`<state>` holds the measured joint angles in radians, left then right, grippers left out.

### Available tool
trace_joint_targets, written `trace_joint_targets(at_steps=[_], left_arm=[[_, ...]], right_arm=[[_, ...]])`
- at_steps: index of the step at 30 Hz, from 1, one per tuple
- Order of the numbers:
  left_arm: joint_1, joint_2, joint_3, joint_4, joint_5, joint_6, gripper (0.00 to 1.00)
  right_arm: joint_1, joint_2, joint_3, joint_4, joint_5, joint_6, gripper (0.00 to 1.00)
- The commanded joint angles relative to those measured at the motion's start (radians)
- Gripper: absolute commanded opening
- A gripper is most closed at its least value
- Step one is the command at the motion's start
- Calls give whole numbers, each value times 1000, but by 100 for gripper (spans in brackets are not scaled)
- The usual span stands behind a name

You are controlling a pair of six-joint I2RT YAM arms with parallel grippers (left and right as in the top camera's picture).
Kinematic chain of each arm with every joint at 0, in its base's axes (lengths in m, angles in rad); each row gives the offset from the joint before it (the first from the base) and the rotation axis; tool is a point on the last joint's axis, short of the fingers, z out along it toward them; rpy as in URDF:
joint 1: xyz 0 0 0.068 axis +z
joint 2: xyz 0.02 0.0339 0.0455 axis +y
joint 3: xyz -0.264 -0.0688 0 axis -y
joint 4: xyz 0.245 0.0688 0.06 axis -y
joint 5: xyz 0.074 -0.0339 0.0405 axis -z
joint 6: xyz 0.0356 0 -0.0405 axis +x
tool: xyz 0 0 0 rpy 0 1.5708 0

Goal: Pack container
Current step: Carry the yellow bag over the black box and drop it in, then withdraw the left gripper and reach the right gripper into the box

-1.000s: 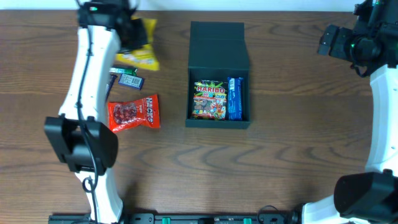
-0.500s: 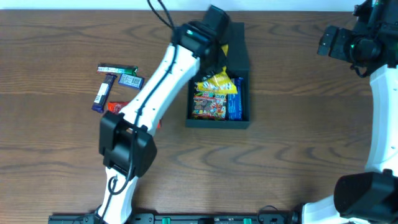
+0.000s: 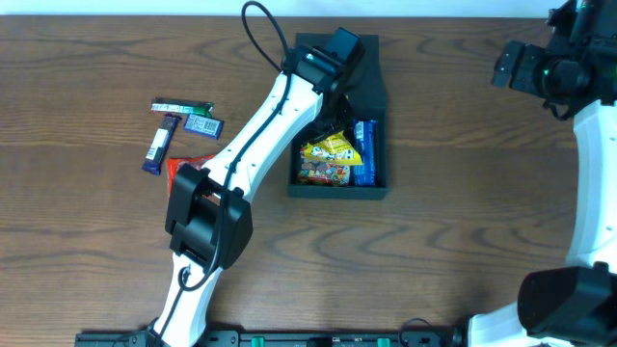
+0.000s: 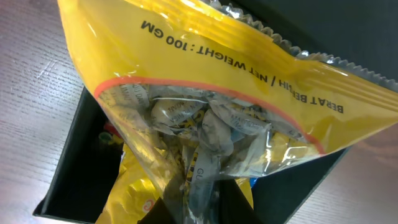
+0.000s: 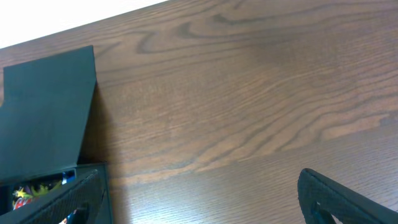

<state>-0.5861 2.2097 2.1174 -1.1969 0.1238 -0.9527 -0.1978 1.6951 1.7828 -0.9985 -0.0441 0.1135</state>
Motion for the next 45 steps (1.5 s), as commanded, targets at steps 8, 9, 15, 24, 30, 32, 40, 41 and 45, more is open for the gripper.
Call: trace_joint_targets(at_steps=[8, 9, 15, 24, 30, 32, 40, 41, 45], left_arm=[[2, 2, -2, -6, 3, 157, 8], [2, 2, -2, -6, 7, 156, 16], [2, 1, -1, -19, 7, 208, 68], [48, 0, 52, -37, -133, 341, 62], [208, -13, 73, -26, -153, 370, 63], [259, -13, 73, -23, -149, 402, 63], [398, -13, 73, -40, -143, 487, 59], [404, -13, 73, -40, -135, 492, 59], [410, -13, 73, -39, -78, 565, 60]], right_arm=[[-6, 7, -4, -5, 10, 6, 99], [-6, 7, -4, -6, 10, 5, 99], [-6, 7, -4, -9, 10, 5, 99], [-3, 7, -14, -15, -97, 5, 99], [50, 9, -123, 21, -284, -37, 15], [93, 9, -171, 50, -312, -37, 2], [348, 27, -296, 222, -292, -40, 1], [372, 41, -298, 235, -282, -40, 1], [454, 125, -298, 259, -274, -16, 1]])
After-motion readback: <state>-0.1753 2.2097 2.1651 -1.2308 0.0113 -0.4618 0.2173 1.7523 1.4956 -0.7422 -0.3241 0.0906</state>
